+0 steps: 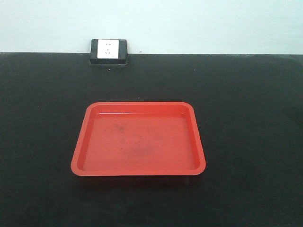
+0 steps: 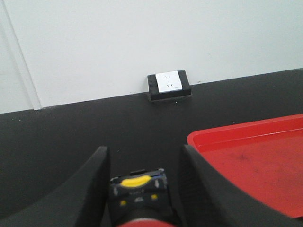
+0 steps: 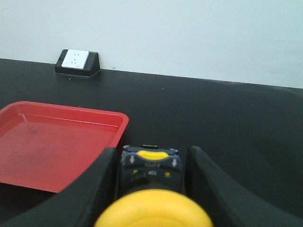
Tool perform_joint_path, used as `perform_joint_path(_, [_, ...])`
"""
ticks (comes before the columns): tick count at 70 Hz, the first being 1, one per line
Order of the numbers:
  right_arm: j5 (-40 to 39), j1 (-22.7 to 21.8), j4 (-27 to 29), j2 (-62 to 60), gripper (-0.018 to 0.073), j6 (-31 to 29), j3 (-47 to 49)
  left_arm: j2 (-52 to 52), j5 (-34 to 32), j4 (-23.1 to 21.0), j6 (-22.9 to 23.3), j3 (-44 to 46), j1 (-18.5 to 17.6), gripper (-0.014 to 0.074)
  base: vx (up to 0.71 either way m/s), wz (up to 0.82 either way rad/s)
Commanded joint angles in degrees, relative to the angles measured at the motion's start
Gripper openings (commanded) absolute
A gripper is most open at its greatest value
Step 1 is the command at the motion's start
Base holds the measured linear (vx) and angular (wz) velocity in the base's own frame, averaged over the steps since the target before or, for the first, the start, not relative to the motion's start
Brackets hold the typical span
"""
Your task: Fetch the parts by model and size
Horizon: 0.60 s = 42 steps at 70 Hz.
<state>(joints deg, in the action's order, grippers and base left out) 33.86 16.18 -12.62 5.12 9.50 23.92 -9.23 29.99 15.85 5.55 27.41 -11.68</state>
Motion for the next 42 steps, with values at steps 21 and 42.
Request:
perform_joint_path(21, [-9.70, -0.26, 0.38, 0.83, -0.0005, -0.27, 1.48, -7.93, -5.50, 0.10, 0.18, 11.05, 0.13, -0.0006, 0.00, 0.00])
perform_joint_path(42, [-10.01, -0.26, 0.44, 1.01, -0.0005, -0.27, 1.48, -29.32, -5.55, -5.80, -3.28, 24.97, -0.25, -0.0006, 0.00, 0.00])
